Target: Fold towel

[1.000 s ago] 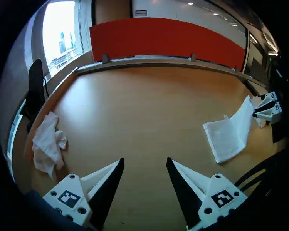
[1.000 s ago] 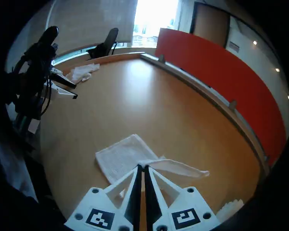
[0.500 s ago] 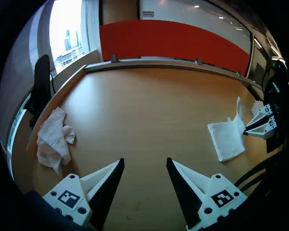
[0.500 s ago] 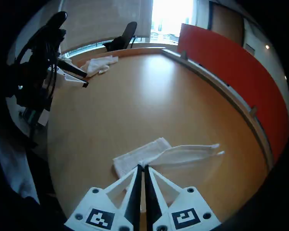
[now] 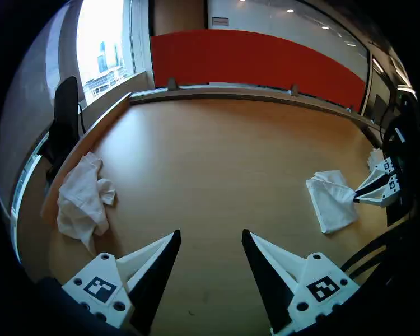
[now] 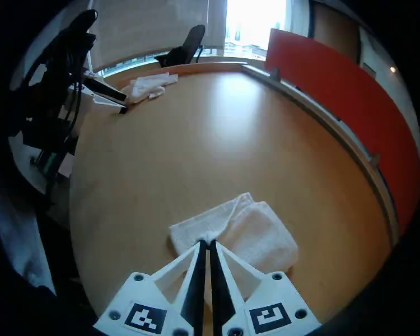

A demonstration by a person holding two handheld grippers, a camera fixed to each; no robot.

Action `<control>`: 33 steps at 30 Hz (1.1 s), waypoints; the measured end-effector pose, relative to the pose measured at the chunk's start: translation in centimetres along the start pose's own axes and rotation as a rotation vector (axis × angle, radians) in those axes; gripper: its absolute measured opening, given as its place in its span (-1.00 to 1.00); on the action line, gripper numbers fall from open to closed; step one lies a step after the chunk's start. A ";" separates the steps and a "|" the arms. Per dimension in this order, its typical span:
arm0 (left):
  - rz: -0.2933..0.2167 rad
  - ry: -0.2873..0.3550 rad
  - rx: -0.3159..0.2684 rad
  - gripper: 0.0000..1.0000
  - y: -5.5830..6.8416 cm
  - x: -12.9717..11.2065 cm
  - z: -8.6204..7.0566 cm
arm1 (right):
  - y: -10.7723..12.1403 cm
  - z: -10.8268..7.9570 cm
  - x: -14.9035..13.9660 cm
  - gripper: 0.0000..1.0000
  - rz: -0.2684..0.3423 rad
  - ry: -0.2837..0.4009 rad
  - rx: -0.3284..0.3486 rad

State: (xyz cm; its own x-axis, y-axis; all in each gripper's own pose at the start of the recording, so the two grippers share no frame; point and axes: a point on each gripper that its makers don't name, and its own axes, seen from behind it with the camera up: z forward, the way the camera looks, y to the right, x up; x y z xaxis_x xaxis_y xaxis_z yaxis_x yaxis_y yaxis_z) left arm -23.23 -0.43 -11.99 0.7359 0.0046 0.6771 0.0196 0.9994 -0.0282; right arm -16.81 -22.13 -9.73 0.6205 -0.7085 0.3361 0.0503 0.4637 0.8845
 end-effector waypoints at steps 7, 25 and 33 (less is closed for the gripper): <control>0.007 0.000 -0.005 0.60 0.4 0.1 0.1 | -0.2 -0.1 -0.3 -0.81 0.009 -0.005 0.003; 0.014 0.002 -0.005 0.60 0.5 0.3 0.0 | 0.4 -0.1 -2.1 0.48 0.061 -0.027 -0.020; 0.018 0.001 -0.008 0.61 0.7 0.5 0.2 | 0.5 -0.3 -4.8 0.48 0.100 -0.060 -0.037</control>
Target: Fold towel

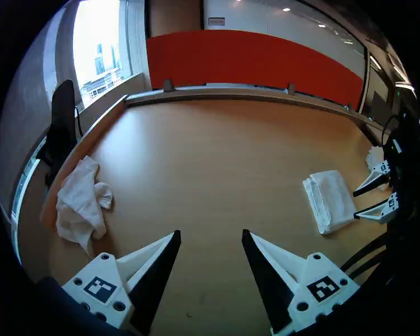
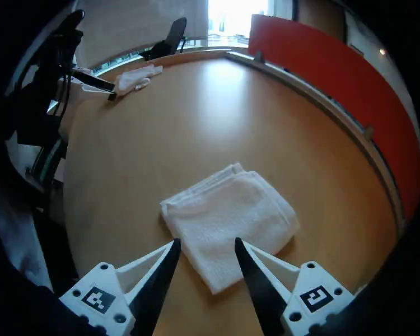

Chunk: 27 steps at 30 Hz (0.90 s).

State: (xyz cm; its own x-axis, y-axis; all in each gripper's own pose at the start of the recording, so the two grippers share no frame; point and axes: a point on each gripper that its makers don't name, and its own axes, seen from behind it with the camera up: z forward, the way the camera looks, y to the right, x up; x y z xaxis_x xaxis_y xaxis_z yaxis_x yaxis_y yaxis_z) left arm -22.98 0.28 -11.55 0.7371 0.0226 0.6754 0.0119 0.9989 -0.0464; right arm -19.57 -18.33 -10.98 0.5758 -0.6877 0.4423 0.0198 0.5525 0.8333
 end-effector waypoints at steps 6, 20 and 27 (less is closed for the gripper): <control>0.006 0.000 -0.003 0.61 0.3 0.1 0.2 | 0.5 -0.4 -2.2 0.48 0.032 -0.028 -0.017; 0.009 -0.003 -0.007 0.61 0.6 0.1 0.2 | 1.3 -0.5 -5.5 0.48 0.079 -0.074 -0.040; 0.011 -0.002 -0.007 0.61 0.7 0.1 0.3 | 1.0 0.4 -7.3 0.32 0.097 -0.111 -0.036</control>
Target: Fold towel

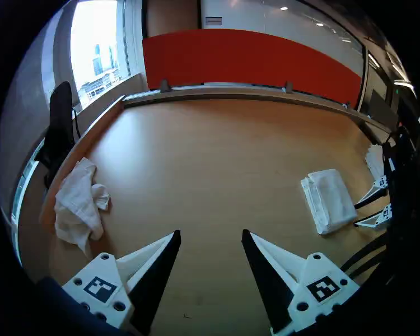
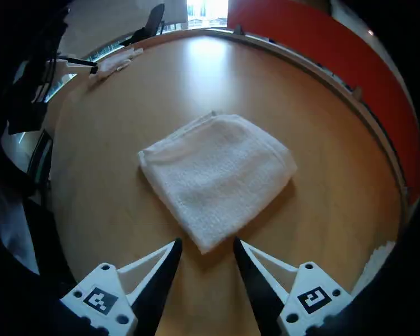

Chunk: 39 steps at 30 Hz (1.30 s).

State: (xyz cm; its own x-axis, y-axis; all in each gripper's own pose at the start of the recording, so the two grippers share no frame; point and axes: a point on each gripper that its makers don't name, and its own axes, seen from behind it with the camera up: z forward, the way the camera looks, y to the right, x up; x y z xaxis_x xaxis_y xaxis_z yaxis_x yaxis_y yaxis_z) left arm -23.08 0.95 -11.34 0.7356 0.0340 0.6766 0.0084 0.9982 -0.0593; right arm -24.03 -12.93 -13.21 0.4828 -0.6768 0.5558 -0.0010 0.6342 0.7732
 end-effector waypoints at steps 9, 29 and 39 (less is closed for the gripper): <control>0.001 0.001 0.000 0.60 0.0 0.0 0.0 | 0.1 0.2 -0.4 -0.20 0.022 -0.003 -0.008; 0.004 0.001 -0.009 0.61 0.2 -0.1 0.2 | 0.4 -0.6 1.1 -0.90 0.030 0.045 -0.032; 0.007 0.017 -0.024 0.60 0.6 0.4 0.5 | 1.2 -3.1 5.0 -0.90 0.001 0.117 -0.057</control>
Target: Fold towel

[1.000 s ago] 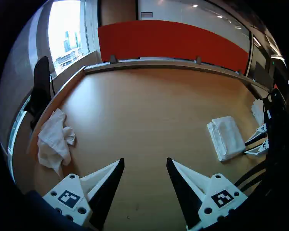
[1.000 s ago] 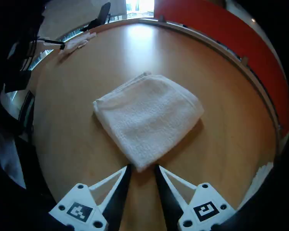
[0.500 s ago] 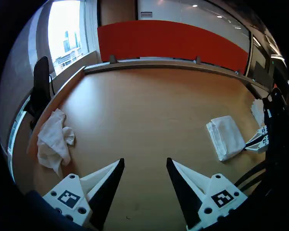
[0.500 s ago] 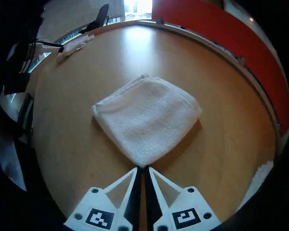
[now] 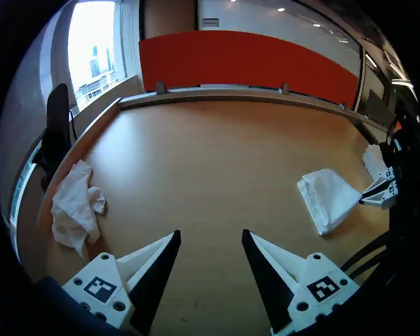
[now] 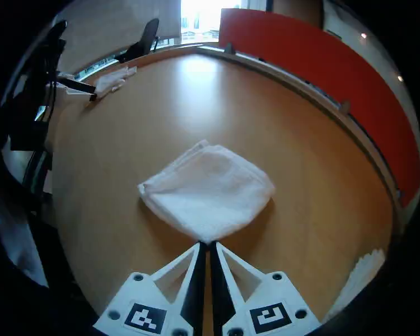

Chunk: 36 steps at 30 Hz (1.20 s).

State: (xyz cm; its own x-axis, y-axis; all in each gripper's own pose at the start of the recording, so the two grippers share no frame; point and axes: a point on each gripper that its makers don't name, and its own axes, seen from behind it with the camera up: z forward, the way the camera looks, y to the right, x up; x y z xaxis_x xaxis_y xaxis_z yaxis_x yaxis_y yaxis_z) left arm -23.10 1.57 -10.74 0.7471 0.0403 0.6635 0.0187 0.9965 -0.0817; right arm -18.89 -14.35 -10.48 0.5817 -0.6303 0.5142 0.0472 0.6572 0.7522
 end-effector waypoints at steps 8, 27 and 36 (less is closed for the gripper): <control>0.014 0.028 -0.019 0.61 0.4 1.3 0.0 | 1.3 -2.2 5.2 -0.90 -0.037 0.084 -0.030; 0.023 0.088 -0.048 0.61 1.7 4.1 -0.5 | 5.5 -7.9 12.4 -0.91 -0.095 0.201 -0.114; 0.032 0.096 -0.060 0.60 2.6 4.6 -0.5 | 8.9 -10.6 12.4 -0.91 -0.060 0.218 -0.153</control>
State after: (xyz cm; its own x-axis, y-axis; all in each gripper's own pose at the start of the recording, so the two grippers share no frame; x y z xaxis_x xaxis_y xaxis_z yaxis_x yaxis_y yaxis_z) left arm -19.24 4.35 -8.25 0.8079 0.0619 0.5861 0.0318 0.9884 -0.1482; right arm -2.63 -11.90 -1.81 0.7348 -0.5766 0.3574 0.1991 0.6869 0.6990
